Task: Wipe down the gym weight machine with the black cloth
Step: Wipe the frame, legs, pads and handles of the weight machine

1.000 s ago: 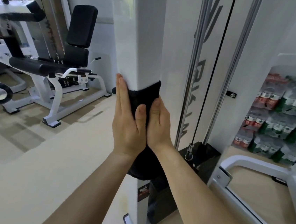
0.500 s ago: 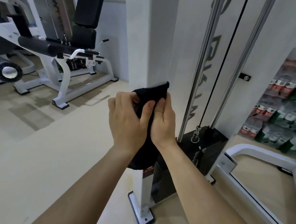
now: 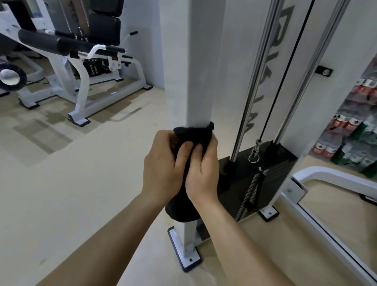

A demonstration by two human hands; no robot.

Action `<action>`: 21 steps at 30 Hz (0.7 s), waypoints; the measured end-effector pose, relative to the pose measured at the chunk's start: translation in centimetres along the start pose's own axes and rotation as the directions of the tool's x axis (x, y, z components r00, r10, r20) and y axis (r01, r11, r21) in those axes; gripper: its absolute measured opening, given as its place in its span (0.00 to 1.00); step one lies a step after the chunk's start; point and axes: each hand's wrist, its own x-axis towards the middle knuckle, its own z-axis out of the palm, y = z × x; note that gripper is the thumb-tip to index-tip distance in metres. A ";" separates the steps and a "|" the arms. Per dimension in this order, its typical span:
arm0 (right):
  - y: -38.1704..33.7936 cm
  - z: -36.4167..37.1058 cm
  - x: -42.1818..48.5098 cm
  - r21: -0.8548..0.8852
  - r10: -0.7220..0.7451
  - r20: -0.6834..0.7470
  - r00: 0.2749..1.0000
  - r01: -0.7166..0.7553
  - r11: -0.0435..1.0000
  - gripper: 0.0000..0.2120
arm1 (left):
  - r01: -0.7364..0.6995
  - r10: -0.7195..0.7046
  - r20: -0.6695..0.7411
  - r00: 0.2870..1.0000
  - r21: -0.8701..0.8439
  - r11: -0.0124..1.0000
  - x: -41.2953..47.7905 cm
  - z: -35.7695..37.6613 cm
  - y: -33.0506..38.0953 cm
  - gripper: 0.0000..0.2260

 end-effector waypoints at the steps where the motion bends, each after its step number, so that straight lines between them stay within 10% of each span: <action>1: 0.6 0.0 -0.6 -0.010 0.027 0.001 1.000 -0.027 1.000 0.16 | 0.004 -0.004 0.016 1.000 0.002 1.000 -0.1 0.0 -0.2 0.07; 21: 8.0 0.3 -4.3 -0.057 0.085 0.011 0.996 -0.084 0.995 0.21 | 0.071 -0.076 0.145 0.987 0.043 0.997 -5.3 3.1 -7.2 0.05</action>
